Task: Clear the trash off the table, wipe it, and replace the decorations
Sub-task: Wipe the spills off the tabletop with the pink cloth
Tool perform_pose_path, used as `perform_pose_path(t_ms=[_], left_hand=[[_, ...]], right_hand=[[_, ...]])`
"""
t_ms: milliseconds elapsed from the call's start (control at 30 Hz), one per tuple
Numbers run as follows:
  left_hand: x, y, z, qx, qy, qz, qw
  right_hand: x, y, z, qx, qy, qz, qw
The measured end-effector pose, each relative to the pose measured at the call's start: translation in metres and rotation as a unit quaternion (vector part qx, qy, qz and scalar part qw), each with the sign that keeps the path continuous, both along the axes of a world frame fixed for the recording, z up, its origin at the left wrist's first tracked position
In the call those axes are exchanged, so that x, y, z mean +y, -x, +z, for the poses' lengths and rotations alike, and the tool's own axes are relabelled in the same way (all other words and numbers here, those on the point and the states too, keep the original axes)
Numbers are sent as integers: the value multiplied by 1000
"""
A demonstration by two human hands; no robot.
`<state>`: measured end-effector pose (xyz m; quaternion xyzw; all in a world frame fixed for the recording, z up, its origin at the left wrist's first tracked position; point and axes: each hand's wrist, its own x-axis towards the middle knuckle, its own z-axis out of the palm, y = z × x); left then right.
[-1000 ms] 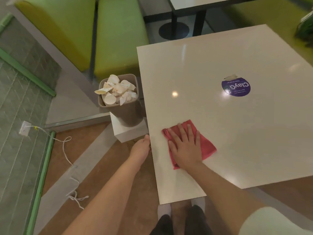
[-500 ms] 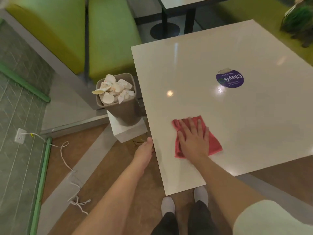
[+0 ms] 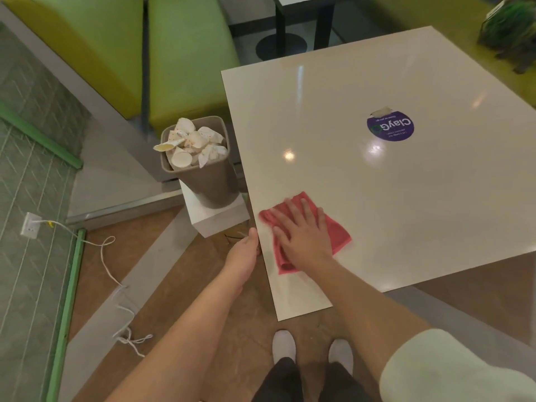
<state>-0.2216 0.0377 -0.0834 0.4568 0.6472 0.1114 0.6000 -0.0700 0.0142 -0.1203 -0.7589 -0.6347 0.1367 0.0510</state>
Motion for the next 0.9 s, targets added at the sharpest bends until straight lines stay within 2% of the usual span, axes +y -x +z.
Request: perform_pose_path(t_ms=[133, 267, 333, 433, 567, 667, 767, 900], left_hand=[[-10, -2, 0, 26, -16, -4, 1000], [-20, -7, -17, 41, -25, 15, 999], [-26, -12, -15, 36, -24, 31, 999], [-35, -22, 0, 42, -23, 45, 998], [-42, -33, 4, 93, -26, 45, 994], [-46, -40, 3, 115, -23, 65, 991], [-47, -43, 3, 141, -26, 50, 988], [-56, -41, 4, 170, -44, 59, 983]], right_hand=[[-18, -57, -5, 0, -16, -116, 993], [-33, -75, -5, -11, -6, -170, 985], [-38, -61, -4, -13, -1, -151, 988], [-54, -27, -2, 0, -8, -69, 998], [-83, 23, -1, 6, -10, 24, 1000], [-93, 21, -1, 6, -10, 77, 997], [-95, -12, -1, 18, -20, 62, 998], [-95, -87, -8, -7, -23, -47, 999]])
